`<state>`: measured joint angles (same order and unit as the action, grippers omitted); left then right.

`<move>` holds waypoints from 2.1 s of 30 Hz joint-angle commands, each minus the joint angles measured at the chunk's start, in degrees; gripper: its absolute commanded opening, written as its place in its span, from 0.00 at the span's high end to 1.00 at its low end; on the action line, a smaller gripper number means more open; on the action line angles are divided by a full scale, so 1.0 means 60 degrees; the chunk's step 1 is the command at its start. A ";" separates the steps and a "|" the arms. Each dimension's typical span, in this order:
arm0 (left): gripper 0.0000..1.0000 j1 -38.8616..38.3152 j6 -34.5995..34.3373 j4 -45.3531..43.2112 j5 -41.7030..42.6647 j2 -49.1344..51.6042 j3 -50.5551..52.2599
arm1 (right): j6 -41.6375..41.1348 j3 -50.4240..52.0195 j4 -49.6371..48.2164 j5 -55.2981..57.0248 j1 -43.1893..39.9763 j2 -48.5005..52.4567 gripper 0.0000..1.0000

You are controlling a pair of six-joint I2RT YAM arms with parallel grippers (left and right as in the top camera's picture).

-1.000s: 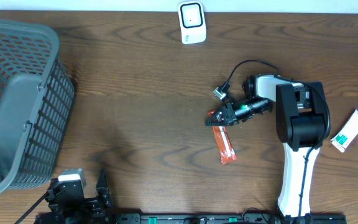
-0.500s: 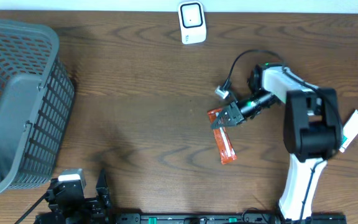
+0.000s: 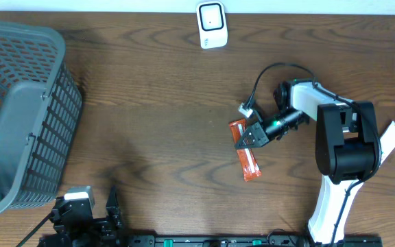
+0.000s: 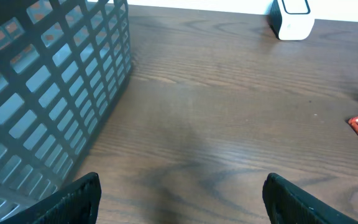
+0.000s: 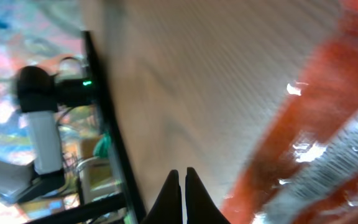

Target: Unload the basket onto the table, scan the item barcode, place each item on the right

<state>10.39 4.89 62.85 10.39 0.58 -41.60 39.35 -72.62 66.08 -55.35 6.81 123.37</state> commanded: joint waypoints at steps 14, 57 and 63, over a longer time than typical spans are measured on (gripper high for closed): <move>0.16 -0.0033 -0.0007 0.0011 0.0058 -0.0058 -0.0022 | -0.3690 0.1639 -0.2477 0.2288 0.0022 0.0102 0.99; 0.16 -0.0033 -0.0007 0.0011 0.0058 -0.0058 -0.0022 | -0.2473 0.0958 -0.0637 0.1180 -0.0200 -0.1570 0.62; 0.16 -0.0033 -0.0007 0.0011 0.0058 -0.0058 -0.0022 | -0.2477 0.0958 0.0299 0.1239 -0.0197 -0.3020 0.01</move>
<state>10.39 4.89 62.89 10.39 0.58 -41.58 23.24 -66.83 66.02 -47.46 5.78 111.90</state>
